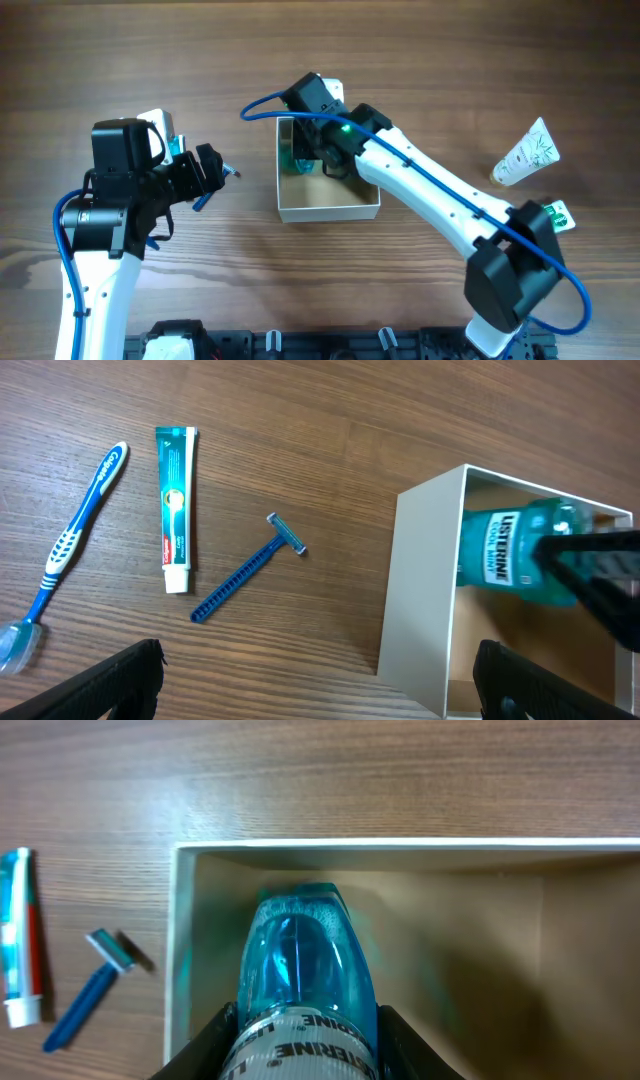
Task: Pack container
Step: 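Carry the Listerine bottle with the right gripper into the box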
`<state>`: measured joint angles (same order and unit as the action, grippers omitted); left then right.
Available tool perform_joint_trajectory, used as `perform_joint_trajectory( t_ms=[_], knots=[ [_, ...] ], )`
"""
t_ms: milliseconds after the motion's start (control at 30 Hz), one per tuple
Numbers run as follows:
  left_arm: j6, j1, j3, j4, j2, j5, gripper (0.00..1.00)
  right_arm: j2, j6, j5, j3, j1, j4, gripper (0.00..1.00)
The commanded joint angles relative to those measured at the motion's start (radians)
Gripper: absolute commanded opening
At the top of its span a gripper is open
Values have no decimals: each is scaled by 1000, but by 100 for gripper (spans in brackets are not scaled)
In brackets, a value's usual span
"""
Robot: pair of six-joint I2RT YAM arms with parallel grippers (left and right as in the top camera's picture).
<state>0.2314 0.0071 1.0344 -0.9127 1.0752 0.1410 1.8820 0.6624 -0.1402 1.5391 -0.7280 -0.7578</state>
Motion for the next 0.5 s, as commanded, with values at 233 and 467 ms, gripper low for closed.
perform_joint_trajectory(
  t_ms=[233,467],
  knots=[
    [13,-5,20,2,1,34,100,31,-90,-17,24,-1,51,52],
    [12,-5,20,2,1,34,100,-9,-205,-10,26,-1,51,59]
  ],
)
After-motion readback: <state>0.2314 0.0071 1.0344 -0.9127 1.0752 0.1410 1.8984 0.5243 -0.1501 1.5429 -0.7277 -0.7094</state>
